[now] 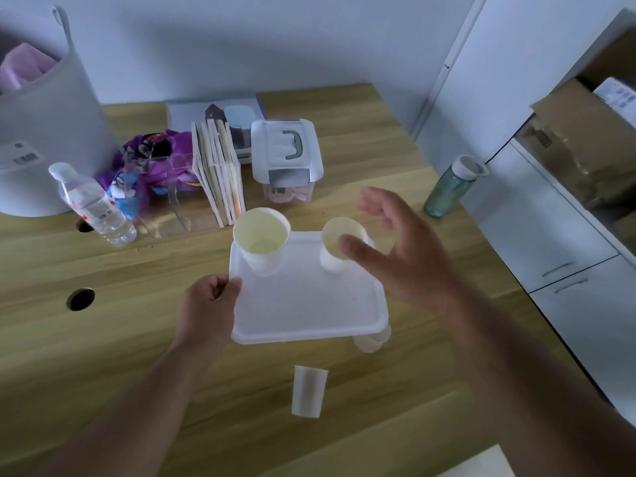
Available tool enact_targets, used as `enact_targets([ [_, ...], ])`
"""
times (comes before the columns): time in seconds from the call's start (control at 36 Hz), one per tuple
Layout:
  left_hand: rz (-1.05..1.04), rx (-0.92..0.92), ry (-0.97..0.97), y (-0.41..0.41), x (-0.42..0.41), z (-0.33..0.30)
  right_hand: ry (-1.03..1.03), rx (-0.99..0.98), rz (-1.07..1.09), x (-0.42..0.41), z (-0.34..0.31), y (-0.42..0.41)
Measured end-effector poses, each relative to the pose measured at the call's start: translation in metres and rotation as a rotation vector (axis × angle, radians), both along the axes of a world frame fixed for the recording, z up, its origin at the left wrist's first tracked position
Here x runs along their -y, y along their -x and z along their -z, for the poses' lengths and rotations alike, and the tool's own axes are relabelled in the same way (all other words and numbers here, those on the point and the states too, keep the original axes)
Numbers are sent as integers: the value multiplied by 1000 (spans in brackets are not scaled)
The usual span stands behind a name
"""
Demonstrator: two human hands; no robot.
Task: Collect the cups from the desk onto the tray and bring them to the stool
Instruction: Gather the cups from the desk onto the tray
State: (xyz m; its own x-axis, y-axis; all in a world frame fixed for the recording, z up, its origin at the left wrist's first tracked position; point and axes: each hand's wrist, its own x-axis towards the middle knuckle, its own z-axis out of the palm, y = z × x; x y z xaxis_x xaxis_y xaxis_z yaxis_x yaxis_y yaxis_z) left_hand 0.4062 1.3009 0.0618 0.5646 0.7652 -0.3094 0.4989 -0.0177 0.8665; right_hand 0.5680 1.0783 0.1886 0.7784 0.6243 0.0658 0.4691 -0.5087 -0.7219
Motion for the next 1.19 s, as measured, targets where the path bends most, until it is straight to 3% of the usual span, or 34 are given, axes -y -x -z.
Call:
enact_targets([
  [0.11,-16,41,-14,-8,-10,-1,-53,8,175,44,33,-9],
  [0.25,-24,42,-49,-13,-23,7,114,-68,267,79,77,-9],
  [0.47,-19,-33,-105,-18,-25,16,695,-198,26,82,143,5],
  [0.78,-9,-92,-124,-26,-25,19,893,-56,-140,63,177,9],
  [0.92,-1,-75,-111,-26,-25,19,896,-107,-28,70,167,-3],
  [0.97,-6,-59,-108,-26,-24,18,864,-173,86,81,154,-15],
  [1.06,-19,-54,-97,-26,-23,16,621,-360,334,104,128,-35],
  [1.19,-22,-29,-95,-26,-20,9,-119,-707,635,118,88,-55],
])
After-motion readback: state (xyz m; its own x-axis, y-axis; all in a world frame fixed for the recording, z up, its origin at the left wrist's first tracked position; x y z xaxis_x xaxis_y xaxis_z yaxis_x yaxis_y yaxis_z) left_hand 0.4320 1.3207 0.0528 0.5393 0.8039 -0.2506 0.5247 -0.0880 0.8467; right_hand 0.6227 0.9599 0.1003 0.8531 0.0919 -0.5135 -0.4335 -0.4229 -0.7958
